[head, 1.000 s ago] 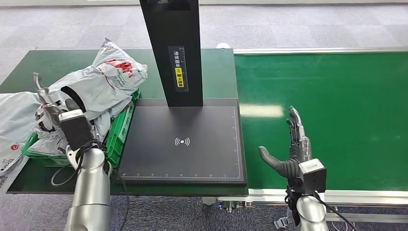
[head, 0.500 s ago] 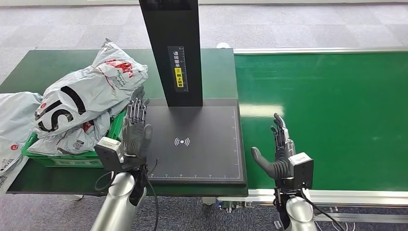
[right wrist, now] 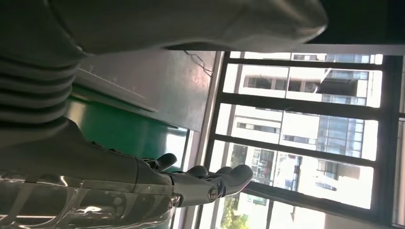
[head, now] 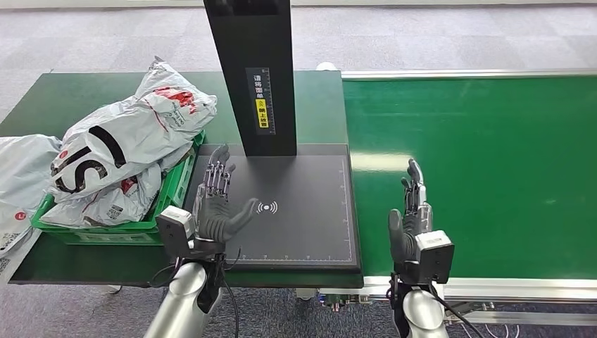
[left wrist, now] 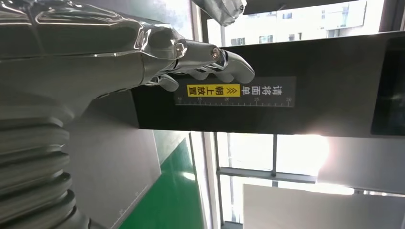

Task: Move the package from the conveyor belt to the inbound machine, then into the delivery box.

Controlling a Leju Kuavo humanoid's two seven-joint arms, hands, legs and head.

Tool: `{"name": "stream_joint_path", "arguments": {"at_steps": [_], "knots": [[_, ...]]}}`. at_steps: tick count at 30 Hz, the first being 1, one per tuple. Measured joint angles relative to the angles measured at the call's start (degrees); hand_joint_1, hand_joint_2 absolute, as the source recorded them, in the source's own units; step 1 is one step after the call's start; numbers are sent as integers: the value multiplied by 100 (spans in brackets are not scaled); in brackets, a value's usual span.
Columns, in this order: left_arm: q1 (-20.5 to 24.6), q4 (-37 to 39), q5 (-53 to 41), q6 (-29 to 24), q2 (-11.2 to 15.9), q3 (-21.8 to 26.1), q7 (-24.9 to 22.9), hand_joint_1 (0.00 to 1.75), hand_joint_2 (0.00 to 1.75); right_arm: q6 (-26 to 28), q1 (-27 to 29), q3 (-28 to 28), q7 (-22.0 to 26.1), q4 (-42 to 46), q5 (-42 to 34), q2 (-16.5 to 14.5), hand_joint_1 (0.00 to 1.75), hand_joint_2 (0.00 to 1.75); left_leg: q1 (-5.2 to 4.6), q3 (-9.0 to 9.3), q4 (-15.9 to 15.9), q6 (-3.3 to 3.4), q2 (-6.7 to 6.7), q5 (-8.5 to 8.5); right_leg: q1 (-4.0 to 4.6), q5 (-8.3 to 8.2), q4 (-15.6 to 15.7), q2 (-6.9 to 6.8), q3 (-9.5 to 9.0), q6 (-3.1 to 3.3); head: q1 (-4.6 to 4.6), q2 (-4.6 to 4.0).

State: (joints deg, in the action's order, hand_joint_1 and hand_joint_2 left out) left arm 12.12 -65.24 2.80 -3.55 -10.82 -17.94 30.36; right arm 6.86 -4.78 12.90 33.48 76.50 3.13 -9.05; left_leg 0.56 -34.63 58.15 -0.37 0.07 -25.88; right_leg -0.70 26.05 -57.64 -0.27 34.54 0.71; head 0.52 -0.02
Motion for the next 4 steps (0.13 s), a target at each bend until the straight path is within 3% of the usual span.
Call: {"name": "stream_joint_path", "arguments": {"at_steps": [4], "knots": [[-9,65,24,-12,7,0,-14,0,175,-72,-61,6,-67,-37,-83,0,0,0,0,0,0,0,-1,0,0,0,0,-1,0,0,0,0]]}}
